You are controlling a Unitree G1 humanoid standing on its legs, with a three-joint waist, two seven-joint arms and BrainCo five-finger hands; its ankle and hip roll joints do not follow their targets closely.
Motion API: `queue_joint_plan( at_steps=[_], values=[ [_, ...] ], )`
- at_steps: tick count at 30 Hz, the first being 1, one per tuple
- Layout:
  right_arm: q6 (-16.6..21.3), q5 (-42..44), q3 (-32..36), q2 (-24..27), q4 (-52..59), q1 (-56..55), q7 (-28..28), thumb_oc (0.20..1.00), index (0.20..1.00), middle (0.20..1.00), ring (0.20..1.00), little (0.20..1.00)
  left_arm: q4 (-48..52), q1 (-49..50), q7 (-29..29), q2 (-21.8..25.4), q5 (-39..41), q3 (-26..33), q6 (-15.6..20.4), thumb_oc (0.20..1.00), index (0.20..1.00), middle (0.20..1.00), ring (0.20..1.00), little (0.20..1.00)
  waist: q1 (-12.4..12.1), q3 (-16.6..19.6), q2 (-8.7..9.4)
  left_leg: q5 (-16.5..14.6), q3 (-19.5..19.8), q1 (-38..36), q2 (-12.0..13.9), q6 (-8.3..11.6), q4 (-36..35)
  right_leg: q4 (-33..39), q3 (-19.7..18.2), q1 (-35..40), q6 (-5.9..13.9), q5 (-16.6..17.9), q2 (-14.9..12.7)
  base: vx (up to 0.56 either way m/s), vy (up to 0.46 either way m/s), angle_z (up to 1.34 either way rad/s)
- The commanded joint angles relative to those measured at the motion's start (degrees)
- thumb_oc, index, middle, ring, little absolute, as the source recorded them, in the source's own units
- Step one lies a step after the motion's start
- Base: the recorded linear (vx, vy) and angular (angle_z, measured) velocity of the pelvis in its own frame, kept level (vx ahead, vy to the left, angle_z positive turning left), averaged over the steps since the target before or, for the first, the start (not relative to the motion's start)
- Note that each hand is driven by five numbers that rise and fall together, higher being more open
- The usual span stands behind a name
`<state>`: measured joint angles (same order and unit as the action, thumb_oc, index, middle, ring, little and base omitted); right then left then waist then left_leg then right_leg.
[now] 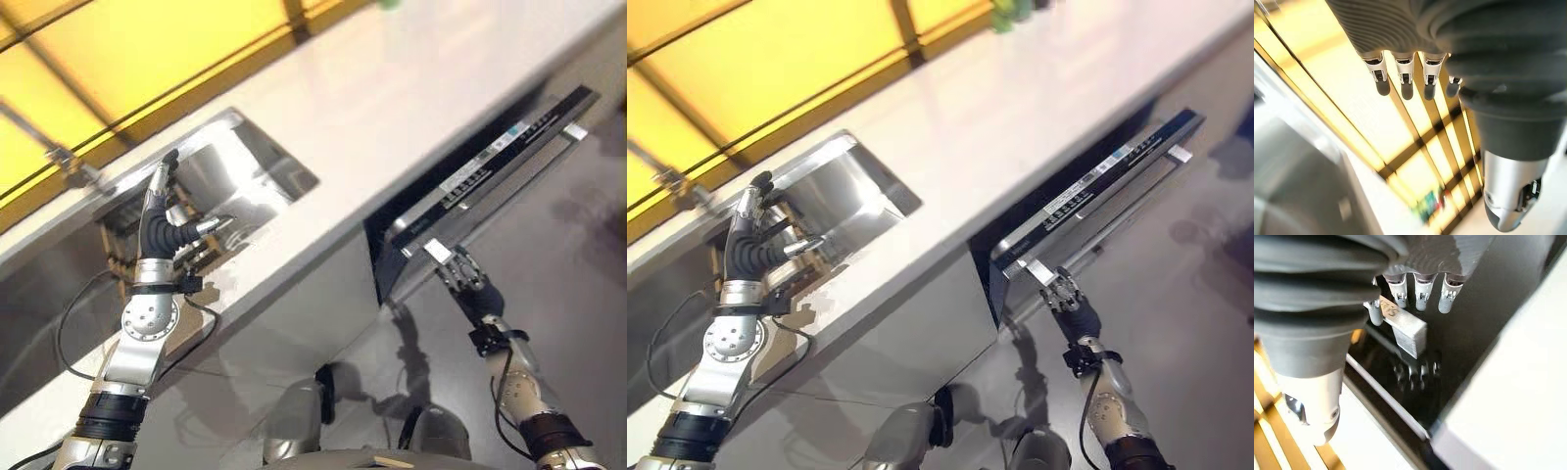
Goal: Pick up plates and place into dishwasher.
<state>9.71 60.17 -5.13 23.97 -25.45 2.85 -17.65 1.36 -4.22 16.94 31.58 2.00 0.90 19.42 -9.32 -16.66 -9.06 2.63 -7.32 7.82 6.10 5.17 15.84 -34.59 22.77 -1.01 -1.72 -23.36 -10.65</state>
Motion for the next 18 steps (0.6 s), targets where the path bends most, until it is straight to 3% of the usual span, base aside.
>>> queue_joint_plan(
  at_steps=[1,7,18],
  values=[
    [7.70,0.24,-0.64,-3.97,8.63,11.17,-7.51,1.000,1.000,1.000,1.000,1.000,2.39,2.59,-2.52,4.64,2.23,4.37,2.09,1.000,1.000,1.000,1.000,1.000,-1.67,5.78,5.51,-6.35,0.00,4.77,-1.57,-2.01,4.99,9.23,-0.43,7.76,0.23,6.01,0.52,0.00,-0.113,0.69],
    [9.93,-0.54,-2.50,-5.85,7.84,11.04,-5.04,1.000,1.000,1.000,1.000,1.000,2.56,2.52,-5.77,4.96,3.12,5.15,3.36,1.000,1.000,1.000,1.000,1.000,-3.27,6.52,6.30,-5.45,1.69,4.49,-2.63,-1.67,4.21,10.76,0.47,9.17,0.47,6.63,1.66,-0.06,-0.074,0.26],
    [9.16,-5.05,-3.68,-6.57,11.61,3.74,-2.27,1.000,1.000,1.000,1.000,1.000,2.93,1.70,-4.43,3.39,3.20,3.60,4.34,1.000,1.000,1.000,1.000,1.000,1.27,7.06,5.30,0.94,-1.30,3.73,-0.07,-0.17,-0.03,15.36,-2.89,9.35,0.19,8.29,5.13,-0.15,-0.013,-0.09]
  ],
)
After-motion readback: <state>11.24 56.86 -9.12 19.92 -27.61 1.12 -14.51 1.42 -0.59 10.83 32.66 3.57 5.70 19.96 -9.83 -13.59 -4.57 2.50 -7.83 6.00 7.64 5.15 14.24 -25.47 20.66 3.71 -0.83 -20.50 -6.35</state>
